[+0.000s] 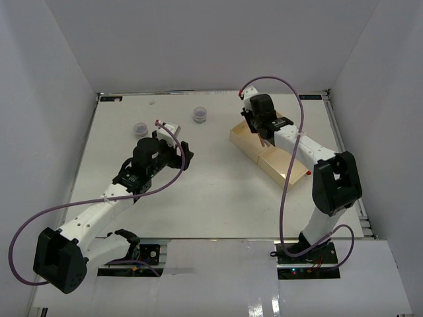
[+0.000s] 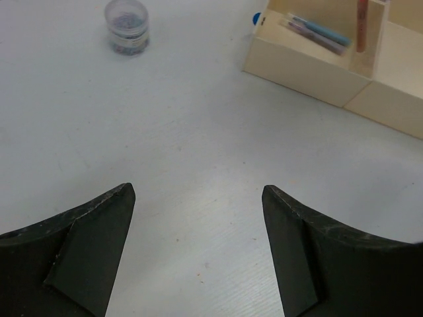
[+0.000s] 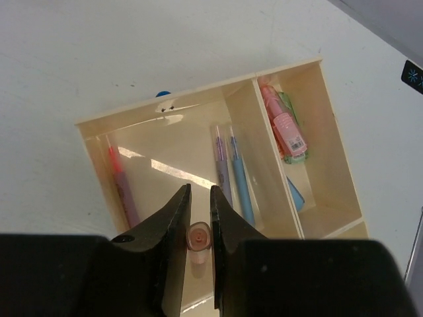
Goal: Sort the stationery into containers
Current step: Place the pen in the storage box.
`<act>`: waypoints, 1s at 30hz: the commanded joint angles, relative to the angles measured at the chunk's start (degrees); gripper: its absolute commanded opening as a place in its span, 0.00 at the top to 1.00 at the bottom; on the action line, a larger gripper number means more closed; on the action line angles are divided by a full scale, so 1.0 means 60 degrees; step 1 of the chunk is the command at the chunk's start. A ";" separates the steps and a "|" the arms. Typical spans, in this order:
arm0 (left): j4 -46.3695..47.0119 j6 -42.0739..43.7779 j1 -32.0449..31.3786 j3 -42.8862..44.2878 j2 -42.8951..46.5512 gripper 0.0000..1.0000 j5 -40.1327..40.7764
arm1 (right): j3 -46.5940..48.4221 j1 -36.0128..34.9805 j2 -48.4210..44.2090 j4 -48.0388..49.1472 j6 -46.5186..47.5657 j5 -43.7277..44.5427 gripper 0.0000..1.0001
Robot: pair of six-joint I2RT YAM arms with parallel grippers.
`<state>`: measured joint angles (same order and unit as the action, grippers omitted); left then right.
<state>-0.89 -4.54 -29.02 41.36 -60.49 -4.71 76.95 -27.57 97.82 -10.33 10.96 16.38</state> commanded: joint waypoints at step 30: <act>-0.4186 -0.3212 0.1670 0.0884 -0.0187 0.02 0.4007 | -0.2697 0.0157 -0.4652 0.0461 -0.0945 -0.1950 0.10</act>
<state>-16.49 -16.99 -22.22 44.80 -62.78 16.21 66.94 -26.68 74.78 -10.02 9.06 10.35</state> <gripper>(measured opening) 0.976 0.904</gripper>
